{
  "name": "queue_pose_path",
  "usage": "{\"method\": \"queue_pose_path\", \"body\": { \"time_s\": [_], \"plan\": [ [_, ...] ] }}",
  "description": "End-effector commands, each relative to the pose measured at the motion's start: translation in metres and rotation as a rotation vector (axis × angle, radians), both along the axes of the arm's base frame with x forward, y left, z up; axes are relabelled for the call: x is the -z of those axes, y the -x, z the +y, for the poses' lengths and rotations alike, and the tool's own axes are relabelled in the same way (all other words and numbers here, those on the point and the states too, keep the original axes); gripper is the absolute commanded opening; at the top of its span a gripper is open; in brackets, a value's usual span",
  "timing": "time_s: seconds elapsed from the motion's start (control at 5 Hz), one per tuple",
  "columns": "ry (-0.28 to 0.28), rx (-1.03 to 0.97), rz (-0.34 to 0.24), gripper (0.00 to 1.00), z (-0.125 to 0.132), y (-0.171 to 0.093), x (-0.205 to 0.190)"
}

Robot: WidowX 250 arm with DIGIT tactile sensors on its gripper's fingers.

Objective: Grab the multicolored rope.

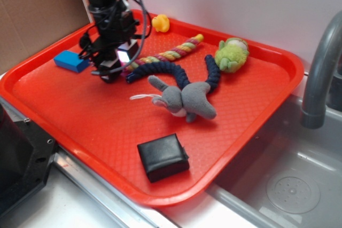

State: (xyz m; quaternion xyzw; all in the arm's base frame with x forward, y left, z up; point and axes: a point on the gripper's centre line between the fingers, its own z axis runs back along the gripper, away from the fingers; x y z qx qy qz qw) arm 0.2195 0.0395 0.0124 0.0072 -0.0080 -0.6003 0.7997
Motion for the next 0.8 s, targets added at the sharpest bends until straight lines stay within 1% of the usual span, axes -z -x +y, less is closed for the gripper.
{"method": "queue_pose_path", "body": {
  "time_s": [0.0,0.2,0.4,0.6],
  "plan": [
    [-0.040,-0.166,-0.085,0.00,-0.011,-0.026,-0.054],
    [-0.058,-0.417,-0.162,0.00,-0.025,-0.019,-0.107],
    [-0.014,-0.612,-0.160,0.00,-0.028,-0.008,-0.158],
    [0.047,-0.853,-0.223,0.00,-0.030,0.019,-0.208]
  ]
}}
